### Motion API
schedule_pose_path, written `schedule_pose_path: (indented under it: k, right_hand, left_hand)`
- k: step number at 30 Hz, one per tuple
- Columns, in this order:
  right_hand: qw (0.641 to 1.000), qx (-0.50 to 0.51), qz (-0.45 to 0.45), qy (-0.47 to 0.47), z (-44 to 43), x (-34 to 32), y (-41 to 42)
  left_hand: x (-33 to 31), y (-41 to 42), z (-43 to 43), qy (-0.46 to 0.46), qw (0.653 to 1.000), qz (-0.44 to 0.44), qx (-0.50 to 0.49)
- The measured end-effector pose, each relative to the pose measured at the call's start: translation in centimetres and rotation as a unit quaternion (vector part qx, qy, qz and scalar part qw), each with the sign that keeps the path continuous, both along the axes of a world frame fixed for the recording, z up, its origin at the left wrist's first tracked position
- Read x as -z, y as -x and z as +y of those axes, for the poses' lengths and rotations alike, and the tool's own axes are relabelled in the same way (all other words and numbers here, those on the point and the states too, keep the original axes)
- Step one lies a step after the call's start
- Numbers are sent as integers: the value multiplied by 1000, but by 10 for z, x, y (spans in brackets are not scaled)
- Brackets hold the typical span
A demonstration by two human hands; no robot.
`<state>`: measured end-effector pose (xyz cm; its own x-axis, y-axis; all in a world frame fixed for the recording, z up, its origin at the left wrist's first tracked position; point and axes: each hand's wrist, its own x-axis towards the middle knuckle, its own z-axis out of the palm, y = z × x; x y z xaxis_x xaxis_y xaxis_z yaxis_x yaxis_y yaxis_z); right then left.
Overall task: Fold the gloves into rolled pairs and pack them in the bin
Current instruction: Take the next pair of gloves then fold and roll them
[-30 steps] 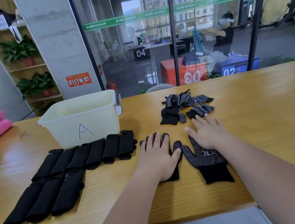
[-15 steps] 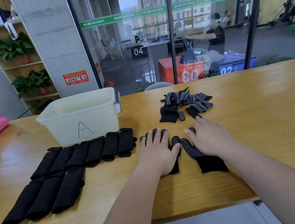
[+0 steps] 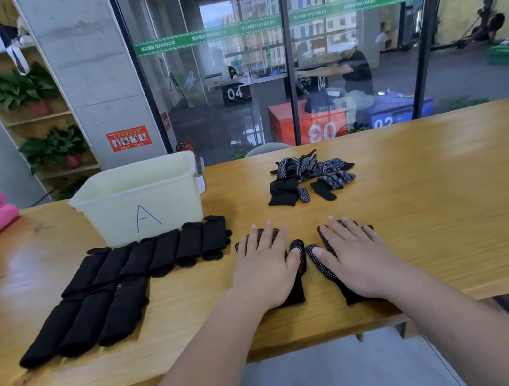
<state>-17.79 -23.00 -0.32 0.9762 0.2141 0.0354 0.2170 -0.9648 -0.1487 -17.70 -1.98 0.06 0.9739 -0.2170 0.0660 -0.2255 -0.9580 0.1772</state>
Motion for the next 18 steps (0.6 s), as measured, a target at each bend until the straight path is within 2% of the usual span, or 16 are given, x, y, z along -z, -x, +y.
schedule_pose_path:
  k: [3,9,11,14,16,18]
  right_hand:
    - [999,-30,22,23,3,1,6]
    - [1000,-21,23,-3,11,-5,-14]
    - [998,-35,-13,-48,8,-4,-14]
    - [986,-73,-71,-132,-3,-5,-4]
    - [985,-86,-53,-138,-8,-3,2]
    - [989,-92,-38,-105,-7,1,4]
  left_hand:
    - [2,8,-1,-32,997,44,56]
    - [1,-5,-5,-50,996,60,34]
    - [2,-3,-6,-28,999,24,32]
    - [5,5,-2,40,996,-73,25]
    - [6,7,-1,67,995,-67,30]
    - [7,7,-2,71,996,-45,34]
